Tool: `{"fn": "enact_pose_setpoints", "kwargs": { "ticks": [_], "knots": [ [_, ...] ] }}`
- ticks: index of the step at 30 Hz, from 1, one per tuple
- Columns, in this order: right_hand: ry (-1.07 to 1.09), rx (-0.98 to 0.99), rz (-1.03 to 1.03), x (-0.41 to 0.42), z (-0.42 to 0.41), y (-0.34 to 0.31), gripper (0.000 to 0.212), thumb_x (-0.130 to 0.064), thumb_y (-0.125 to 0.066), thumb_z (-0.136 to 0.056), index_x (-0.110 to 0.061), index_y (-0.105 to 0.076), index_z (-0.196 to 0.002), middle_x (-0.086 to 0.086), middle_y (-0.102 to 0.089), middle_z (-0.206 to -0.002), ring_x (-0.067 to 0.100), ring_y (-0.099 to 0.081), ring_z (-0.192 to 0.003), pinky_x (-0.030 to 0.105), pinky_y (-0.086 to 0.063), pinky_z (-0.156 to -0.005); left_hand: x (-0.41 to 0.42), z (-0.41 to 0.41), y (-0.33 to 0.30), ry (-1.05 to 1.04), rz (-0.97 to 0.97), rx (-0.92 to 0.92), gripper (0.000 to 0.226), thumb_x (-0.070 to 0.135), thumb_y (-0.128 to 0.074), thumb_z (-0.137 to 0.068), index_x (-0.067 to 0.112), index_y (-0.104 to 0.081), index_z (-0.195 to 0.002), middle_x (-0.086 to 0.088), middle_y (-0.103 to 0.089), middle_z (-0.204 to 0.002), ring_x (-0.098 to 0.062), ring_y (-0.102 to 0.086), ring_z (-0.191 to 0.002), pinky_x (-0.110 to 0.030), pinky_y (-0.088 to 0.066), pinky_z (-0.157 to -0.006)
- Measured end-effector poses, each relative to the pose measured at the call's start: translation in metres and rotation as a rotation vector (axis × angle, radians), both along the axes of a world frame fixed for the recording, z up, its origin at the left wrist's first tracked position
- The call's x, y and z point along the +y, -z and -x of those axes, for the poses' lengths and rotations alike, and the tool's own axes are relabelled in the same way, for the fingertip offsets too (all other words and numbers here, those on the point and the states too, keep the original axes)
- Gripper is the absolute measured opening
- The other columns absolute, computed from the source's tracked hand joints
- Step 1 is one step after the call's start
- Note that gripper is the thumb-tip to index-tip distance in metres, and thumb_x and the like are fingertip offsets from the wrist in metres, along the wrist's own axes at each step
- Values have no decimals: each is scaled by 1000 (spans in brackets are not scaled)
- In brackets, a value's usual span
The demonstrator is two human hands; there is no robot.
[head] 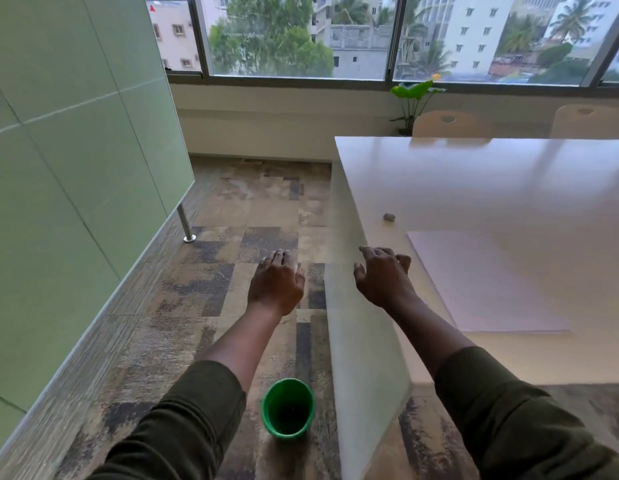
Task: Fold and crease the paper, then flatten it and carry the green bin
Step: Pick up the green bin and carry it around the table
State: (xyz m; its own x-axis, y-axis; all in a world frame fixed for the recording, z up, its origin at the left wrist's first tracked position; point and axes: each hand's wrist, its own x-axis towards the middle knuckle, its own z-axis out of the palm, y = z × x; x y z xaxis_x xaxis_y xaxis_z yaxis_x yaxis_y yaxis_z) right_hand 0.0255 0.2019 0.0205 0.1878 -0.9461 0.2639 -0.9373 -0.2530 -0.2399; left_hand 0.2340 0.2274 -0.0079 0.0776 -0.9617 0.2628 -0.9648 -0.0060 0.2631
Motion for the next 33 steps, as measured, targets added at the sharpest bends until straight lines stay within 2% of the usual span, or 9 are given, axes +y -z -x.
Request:
{"fn": "enact_pose_setpoints", "kwargs": {
  "ticks": [7, 11, 14, 17, 26, 33],
  "knots": [
    [77, -7, -56, -17, -78, 19, 47, -32, -45, -96, -13, -47, -138, 8, -55, -137, 23, -44, -131, 40, -24, -101, -22, -73, 15, 89, -43, -18, 57, 35, -40, -97, 1, -38, -143, -19, -44, -147, -31, -40, -137, -38, -30, -115],
    [100, 4, -116, -25, -101, 33, 47, -32, -45, -95, -14, -47, -139, 8, -55, -137, 25, -47, -127, 40, -28, -100, -34, -99, 28, 114, -56, -4, 51, 33, -42, -97, 1, -46, -136, -19, -54, -137, -32, -49, -127, -38, -36, -108],
    [111, 15, -154, -34, -105, 41, 47, -31, -44, -96, -14, -46, -139, 8, -55, -137, 27, -49, -124, 41, -31, -101, -44, -107, 38, 119, -70, 25, 44, 31, -42, -97, 3, -52, -129, -18, -60, -126, -33, -55, -116, -39, -43, -99],
    [108, 3, -194, -43, -104, 49, 47, -32, -44, -96, -14, -46, -139, 9, -55, -138, 30, -52, -122, 42, -35, -102, -50, -108, 47, 134, -90, 47, 41, 29, -42, -97, 4, -54, -127, -18, -61, -124, -33, -57, -113, -40, -46, -95],
    [22, 44, -302, -68, -100, 101, 42, -31, -45, -95, -12, -51, -132, 11, -60, -129, 32, -56, -114, 43, -42, -96, -60, -100, 91, 93, -183, 81, 39, 25, -45, -95, 6, -55, -127, -16, -61, -125, -33, -58, -110, -42, -49, -92],
    [83, 23, -450, -77, -107, 161, 42, -31, -43, -95, -12, -50, -132, 11, -57, -131, 31, -53, -118, 43, -41, -97, -79, -111, 145, 45, -299, 204, 40, 21, -45, -95, 8, -52, -132, -16, -57, -131, -37, -58, -112, -42, -50, -91]
  ]
}}
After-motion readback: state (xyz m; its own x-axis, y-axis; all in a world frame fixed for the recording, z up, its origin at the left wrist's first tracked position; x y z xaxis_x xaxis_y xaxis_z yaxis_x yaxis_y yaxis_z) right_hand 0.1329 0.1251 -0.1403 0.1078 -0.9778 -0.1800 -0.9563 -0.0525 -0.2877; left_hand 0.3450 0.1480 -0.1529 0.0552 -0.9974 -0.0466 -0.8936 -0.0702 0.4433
